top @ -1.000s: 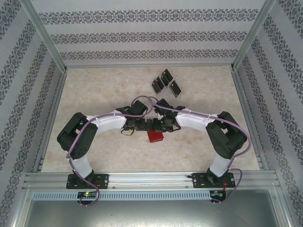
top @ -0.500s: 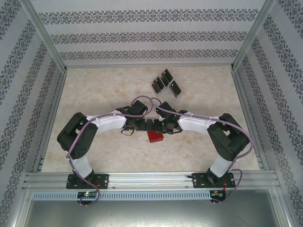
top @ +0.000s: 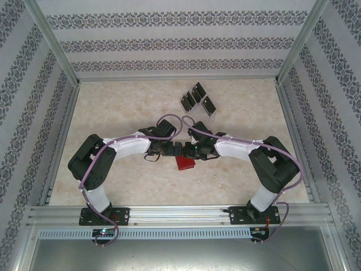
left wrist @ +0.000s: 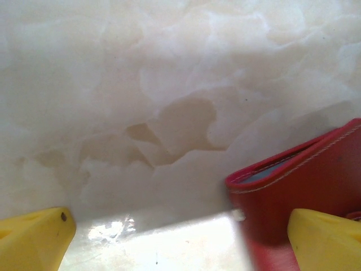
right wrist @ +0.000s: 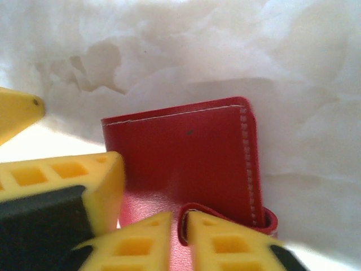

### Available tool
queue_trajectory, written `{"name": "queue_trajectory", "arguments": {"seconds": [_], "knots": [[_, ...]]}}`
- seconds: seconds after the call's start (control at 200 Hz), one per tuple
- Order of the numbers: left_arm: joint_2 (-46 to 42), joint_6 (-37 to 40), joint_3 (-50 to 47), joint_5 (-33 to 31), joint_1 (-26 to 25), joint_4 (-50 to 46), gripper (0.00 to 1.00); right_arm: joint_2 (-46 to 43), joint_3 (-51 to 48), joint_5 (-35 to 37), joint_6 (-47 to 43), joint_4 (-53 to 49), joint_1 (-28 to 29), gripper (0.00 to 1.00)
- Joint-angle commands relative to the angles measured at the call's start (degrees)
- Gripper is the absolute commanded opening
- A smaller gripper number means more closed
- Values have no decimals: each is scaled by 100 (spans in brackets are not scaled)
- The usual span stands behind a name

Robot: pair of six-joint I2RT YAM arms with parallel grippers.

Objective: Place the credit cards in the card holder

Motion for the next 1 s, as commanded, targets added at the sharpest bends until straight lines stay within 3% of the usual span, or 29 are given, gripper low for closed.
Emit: {"name": "queue_trajectory", "arguments": {"seconds": [0.0,0.105,0.28,0.37,0.43,0.67,0.804,0.874,0.994], "knots": [[134,127,15,-408,67,-408,100,-136,361,-166,-121,-306,3,32],[56,118,85,-460,72,-432,100,-337,742,-361,-322,-384,3,51],[-260,230,368,-610,229,-613,100,-976,1024,-324,-476,-693,-180,69],[-680,330,502,-771,397,-718,100,-1541,966,-115,-511,-979,-410,82],[-1037,447,557,-971,524,-775,100,-1976,937,103,-595,-1174,-600,98],[-2737,1363,-104,-1883,1102,115,100,-3330,841,2117,-1206,-1570,-1561,98],[-3660,2476,-1052,-2490,1343,1362,100,-3837,111,3499,-1561,-540,-2218,98],[-4072,2988,-1723,-3036,1471,2325,100,-3921,-365,3640,-1901,234,-2678,98],[-4598,3250,-2799,-2970,2212,3377,100,-3599,-952,3785,-2381,961,-3349,98]]}}
